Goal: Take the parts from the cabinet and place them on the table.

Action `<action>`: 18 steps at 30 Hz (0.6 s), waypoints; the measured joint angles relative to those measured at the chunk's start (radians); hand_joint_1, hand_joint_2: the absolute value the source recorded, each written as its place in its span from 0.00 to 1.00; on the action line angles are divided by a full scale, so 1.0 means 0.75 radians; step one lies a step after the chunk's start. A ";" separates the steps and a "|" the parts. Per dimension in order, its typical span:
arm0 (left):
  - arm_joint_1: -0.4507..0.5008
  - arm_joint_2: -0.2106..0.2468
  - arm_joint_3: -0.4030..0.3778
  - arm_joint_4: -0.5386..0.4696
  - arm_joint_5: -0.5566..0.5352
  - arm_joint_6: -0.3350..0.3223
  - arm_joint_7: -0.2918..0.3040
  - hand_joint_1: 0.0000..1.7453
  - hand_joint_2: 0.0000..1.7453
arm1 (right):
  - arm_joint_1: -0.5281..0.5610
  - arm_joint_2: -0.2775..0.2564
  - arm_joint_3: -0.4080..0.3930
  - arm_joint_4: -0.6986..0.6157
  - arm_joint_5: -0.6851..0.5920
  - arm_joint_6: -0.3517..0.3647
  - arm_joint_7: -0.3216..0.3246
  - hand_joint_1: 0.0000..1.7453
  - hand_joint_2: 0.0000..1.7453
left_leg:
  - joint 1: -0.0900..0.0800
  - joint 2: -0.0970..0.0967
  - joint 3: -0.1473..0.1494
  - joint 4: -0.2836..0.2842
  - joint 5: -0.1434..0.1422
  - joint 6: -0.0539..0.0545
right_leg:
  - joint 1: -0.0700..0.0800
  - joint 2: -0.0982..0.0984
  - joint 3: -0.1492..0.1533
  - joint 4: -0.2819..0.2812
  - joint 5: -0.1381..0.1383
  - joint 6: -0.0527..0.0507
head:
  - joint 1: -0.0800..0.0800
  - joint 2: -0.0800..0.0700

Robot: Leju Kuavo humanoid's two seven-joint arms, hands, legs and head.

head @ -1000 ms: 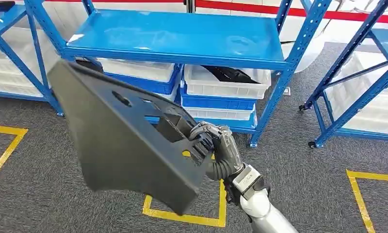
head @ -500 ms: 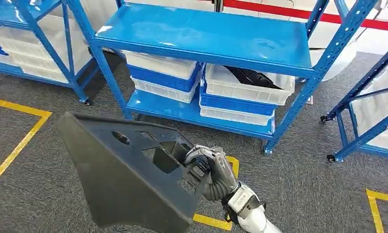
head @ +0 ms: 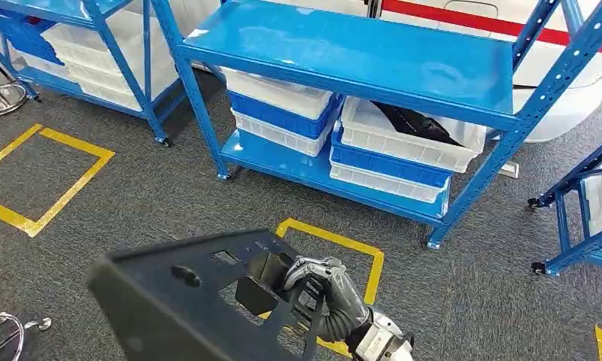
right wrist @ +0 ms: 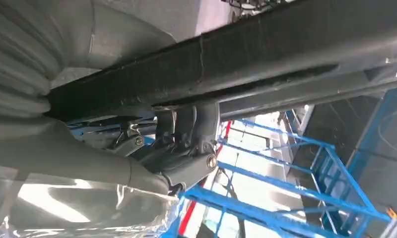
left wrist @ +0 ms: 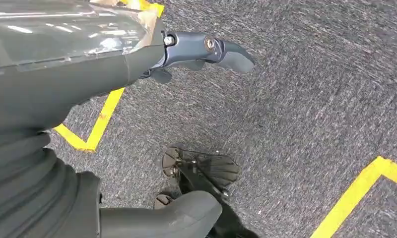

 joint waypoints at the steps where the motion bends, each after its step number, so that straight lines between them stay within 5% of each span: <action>1: -0.004 0.004 0.000 -0.001 -0.004 0.000 -0.001 0.00 1.00 | 0.006 -0.002 0.000 -0.001 0.004 0.001 -0.003 1.00 1.00 | -0.017 0.040 0.014 -0.032 -0.021 0.007 | 0.012 -0.011 -0.003 0.001 -0.001 0.002 | 0.001 0.000; 5: -0.004 0.012 0.003 -0.001 -0.009 0.003 -0.003 0.00 1.00 | 0.019 -0.012 0.004 0.000 0.007 0.003 -0.006 1.00 1.00 | -0.034 -0.015 0.002 -0.055 0.000 0.026 | 0.007 -0.056 0.006 -0.018 0.008 0.016 | -0.003 0.000; 6: -0.004 0.011 0.004 -0.001 -0.009 0.004 -0.003 0.00 1.00 | 0.020 -0.013 0.007 0.000 0.008 0.003 -0.006 1.00 1.00 | -0.012 -0.026 0.021 -0.086 0.022 0.032 | 0.017 -0.043 -0.001 -0.008 -0.005 0.021 | 0.003 0.000; 7: -0.006 0.009 0.005 -0.001 -0.011 0.005 -0.003 0.00 1.00 | 0.021 -0.019 0.009 0.001 0.007 0.003 -0.006 1.00 1.00 | -0.018 -0.036 0.025 -0.101 0.033 0.038 | 0.008 0.018 -0.016 0.032 -0.033 0.018 | 0.003 0.000; 8: -0.009 0.009 0.005 -0.001 -0.011 0.006 -0.002 0.00 1.00 | 0.021 -0.019 0.009 0.002 0.005 0.001 -0.006 1.00 1.00 | -0.018 -0.047 0.021 -0.102 0.037 0.044 | 0.008 0.051 -0.055 0.113 -0.074 0.007 | 0.003 0.001; 10: -0.012 0.009 0.006 -0.001 -0.013 0.011 -0.001 0.00 1.00 | 0.021 -0.026 0.011 0.017 -0.002 -0.004 0.003 1.00 1.00 | -0.019 -0.076 0.013 -0.101 0.041 0.050 | 0.001 0.074 -0.149 0.310 -0.150 0.000 | 0.012 0.000; 11: -0.011 0.009 0.006 -0.001 -0.014 0.013 0.001 0.00 1.00 | 0.020 -0.029 0.013 0.028 -0.005 -0.007 0.017 1.00 1.00 | -0.019 -0.094 0.011 -0.101 0.042 0.049 | 0.001 0.077 -0.181 0.373 -0.158 0.009 | 0.012 0.001; 13: -0.011 0.007 0.006 -0.001 -0.018 0.013 0.003 0.00 1.00 | 0.007 -0.026 0.015 0.051 -0.021 -0.020 0.054 1.00 1.00 | -0.019 -0.126 0.012 -0.099 0.045 0.046 | 0.001 0.081 -0.143 0.288 -0.103 0.035 | 0.013 0.000; 15: -0.012 0.006 0.006 -0.001 -0.024 0.012 0.003 0.00 1.00 | -0.019 -0.021 0.017 0.075 -0.033 -0.029 0.090 1.00 1.00 | -0.019 -0.159 0.012 -0.091 0.045 0.043 | -0.003 0.118 -0.031 0.052 -0.003 0.057 | 0.014 0.000; 16: -0.012 0.006 0.006 -0.001 -0.026 0.007 0.003 0.00 1.00 | -0.036 -0.016 0.018 0.090 -0.037 -0.030 0.104 1.00 1.00 | -0.022 -0.169 0.005 -0.086 0.045 0.038 | -0.006 0.174 -0.004 -0.018 0.016 0.054 | 0.015 0.000; 18: -0.016 0.005 0.006 -0.001 -0.031 0.003 0.001 0.00 1.00 | -0.069 0.001 0.020 0.130 -0.044 -0.036 0.150 1.00 1.00 | -0.026 -0.190 -0.012 -0.075 0.047 0.021 | -0.005 0.156 -0.001 -0.033 0.024 0.035 | 0.007 0.001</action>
